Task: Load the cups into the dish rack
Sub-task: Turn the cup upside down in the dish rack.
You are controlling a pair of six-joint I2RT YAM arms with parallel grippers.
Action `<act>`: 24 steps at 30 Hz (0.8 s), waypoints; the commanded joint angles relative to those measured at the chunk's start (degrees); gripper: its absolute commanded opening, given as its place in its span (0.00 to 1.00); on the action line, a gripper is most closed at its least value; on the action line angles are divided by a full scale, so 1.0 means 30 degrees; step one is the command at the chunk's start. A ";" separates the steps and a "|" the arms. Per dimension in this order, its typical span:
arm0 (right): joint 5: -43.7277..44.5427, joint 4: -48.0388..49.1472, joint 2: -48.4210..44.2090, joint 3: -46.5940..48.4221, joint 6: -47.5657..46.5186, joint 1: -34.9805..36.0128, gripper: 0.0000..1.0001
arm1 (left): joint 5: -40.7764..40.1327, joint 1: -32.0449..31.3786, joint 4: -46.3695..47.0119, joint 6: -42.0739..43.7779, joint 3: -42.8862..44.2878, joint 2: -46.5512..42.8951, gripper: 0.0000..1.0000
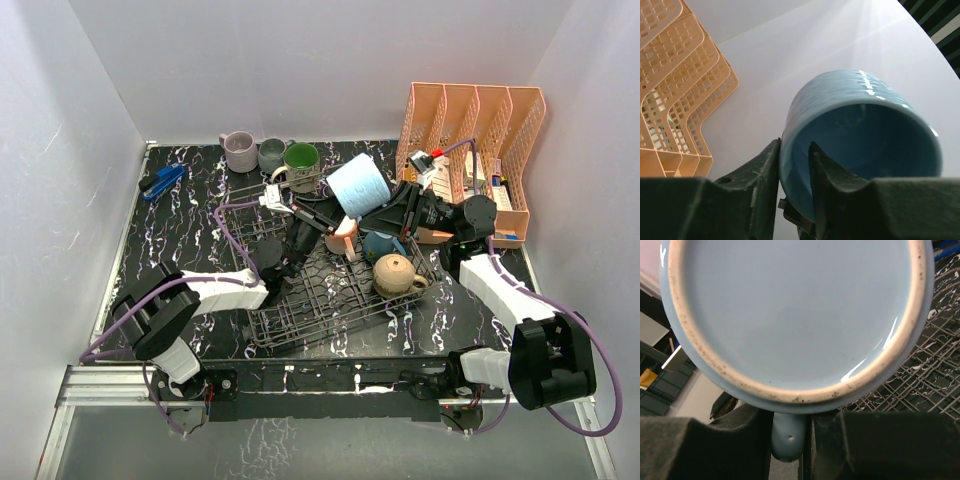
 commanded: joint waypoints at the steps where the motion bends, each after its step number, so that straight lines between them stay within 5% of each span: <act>1: 0.0384 0.2038 -0.0157 -0.0224 0.0470 -0.0304 0.08 | -0.0193 -0.0092 0.6019 0.0488 -0.0782 -0.1108 0.32; 15: -0.0143 0.0530 -0.0253 -0.0812 -0.2237 -0.0386 0.08 | -0.0207 -0.0074 0.2247 0.1482 -0.4891 -0.4264 0.47; 24: -0.0621 -0.1804 -0.0334 -0.0605 -0.5031 -0.0373 0.08 | 0.0996 -0.0074 -0.6157 0.2290 -0.8281 -1.1100 0.49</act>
